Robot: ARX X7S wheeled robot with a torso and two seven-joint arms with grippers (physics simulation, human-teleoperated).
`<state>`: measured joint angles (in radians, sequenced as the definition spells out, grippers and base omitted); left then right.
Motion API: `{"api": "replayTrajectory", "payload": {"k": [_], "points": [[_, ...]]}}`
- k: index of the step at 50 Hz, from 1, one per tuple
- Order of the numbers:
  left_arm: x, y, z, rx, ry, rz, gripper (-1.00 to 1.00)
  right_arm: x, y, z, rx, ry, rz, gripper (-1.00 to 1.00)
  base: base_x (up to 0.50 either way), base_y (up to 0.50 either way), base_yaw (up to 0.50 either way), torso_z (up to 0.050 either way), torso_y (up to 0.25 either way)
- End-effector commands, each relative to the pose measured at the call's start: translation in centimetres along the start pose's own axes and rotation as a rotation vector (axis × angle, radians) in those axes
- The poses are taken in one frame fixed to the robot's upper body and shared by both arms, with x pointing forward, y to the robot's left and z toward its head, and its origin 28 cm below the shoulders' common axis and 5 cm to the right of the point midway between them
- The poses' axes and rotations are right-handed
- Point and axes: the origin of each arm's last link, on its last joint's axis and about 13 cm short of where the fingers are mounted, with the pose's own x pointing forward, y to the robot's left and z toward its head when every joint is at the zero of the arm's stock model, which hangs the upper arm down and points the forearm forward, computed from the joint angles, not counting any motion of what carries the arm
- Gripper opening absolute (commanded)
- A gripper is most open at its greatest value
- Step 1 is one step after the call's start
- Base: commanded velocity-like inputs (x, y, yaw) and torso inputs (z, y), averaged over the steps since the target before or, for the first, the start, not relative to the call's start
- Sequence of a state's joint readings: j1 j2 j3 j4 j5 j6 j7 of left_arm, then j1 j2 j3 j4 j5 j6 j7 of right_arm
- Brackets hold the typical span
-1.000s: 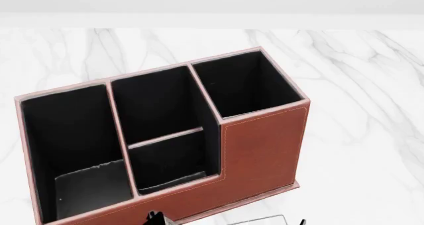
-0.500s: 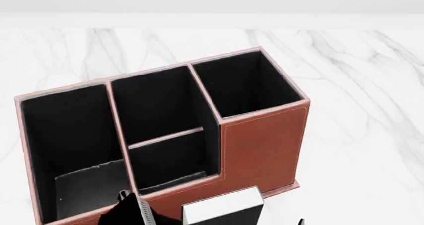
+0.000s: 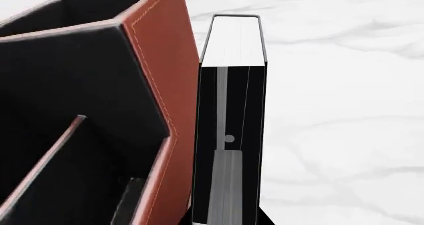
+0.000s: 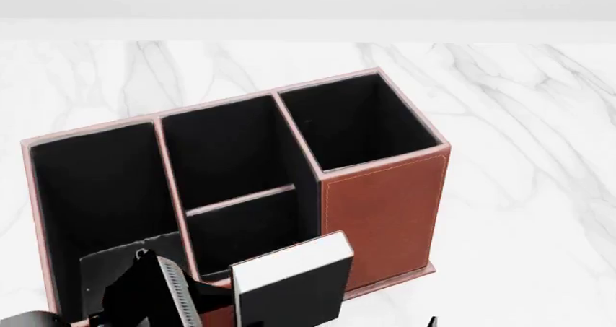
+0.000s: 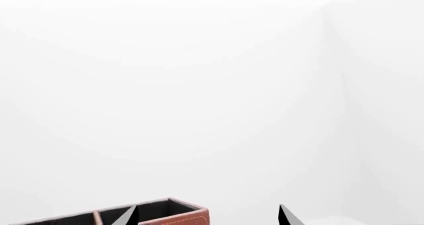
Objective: Pick up the book and place it in the back compartment of the caddy.
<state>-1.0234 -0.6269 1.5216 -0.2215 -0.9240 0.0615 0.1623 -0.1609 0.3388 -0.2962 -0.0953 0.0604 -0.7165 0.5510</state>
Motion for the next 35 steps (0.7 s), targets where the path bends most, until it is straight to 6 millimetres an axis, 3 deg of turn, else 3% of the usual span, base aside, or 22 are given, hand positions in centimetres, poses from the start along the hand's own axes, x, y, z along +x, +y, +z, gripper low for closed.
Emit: {"api": "replayTrajectory", "payload": {"k": [1, 14, 26, 35], "points": [[-1.0, 1.2, 2.0, -0.027, -0.057, 0.043, -1.00, 0.0, 0.0, -0.1, 0.002, 0.009, 0.002, 1.00, 0.00, 0.00, 0.00, 0.000, 0.000], [-2.2, 2.0, 3.1, -0.102, -0.063, -0.020, -1.00, 0.1, 0.0, -0.2, 0.001, 0.013, 0.004, 1.00, 0.00, 0.00, 0.00, 0.000, 0.002], [-2.0, 2.6, 3.0, -0.165, -0.073, -0.065, -1.00, 0.2, 0.2, -0.5, 0.001, 0.038, 0.018, 1.00, 0.00, 0.00, 0.00, 0.000, 0.001], [-2.0, 2.1, 3.1, -0.179, -0.048, -0.117, -1.00, 0.4, 0.3, -0.5, -0.046, 0.054, -0.012, 1.00, 0.00, 0.00, 0.00, 0.000, 0.002]]}}
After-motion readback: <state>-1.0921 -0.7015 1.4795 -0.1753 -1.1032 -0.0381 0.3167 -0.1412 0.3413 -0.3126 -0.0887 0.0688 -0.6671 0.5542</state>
